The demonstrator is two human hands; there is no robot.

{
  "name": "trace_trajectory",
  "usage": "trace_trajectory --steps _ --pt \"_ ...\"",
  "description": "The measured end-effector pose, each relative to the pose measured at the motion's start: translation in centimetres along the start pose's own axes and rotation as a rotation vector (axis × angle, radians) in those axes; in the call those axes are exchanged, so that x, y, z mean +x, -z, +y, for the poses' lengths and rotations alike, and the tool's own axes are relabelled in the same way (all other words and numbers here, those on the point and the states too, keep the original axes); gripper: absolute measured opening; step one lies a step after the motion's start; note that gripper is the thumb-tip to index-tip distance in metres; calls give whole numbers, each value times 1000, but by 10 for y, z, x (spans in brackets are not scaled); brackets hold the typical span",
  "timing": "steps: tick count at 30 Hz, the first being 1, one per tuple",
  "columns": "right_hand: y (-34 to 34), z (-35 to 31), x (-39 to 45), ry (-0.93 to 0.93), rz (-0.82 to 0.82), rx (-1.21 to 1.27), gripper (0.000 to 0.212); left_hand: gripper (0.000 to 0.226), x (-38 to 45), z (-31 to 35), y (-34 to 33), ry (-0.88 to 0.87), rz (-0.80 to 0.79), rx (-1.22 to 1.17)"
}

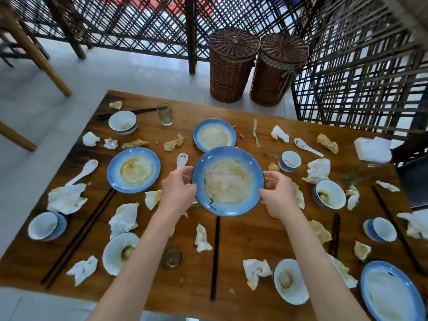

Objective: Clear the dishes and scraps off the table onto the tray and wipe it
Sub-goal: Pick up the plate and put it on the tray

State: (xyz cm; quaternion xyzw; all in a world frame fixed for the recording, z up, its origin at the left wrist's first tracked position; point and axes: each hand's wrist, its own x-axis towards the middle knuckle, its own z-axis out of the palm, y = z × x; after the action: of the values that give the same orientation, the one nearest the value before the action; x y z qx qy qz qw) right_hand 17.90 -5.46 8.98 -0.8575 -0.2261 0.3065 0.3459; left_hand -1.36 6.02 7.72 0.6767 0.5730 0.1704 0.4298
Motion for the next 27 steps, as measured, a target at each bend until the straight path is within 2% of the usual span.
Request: trace_trajectory --steps 3,7,14,20,27 --pt "-27 -36 -1 56 -32 28 46 42 18 -2 45 -24 52 10" --pt "-81 -74 -3 69 -63 21 39 45 49 -26 97 38 72 25" --pt "-191 -116 -3 11 -45 -35 39 47 108 -89 162 68 19 125" --pt "-272 -120 6 -86 -55 -130 29 45 151 -138 176 129 -25 189" --pt "-305 -104 22 -233 -63 -223 40 46 167 -169 151 166 -83 177"
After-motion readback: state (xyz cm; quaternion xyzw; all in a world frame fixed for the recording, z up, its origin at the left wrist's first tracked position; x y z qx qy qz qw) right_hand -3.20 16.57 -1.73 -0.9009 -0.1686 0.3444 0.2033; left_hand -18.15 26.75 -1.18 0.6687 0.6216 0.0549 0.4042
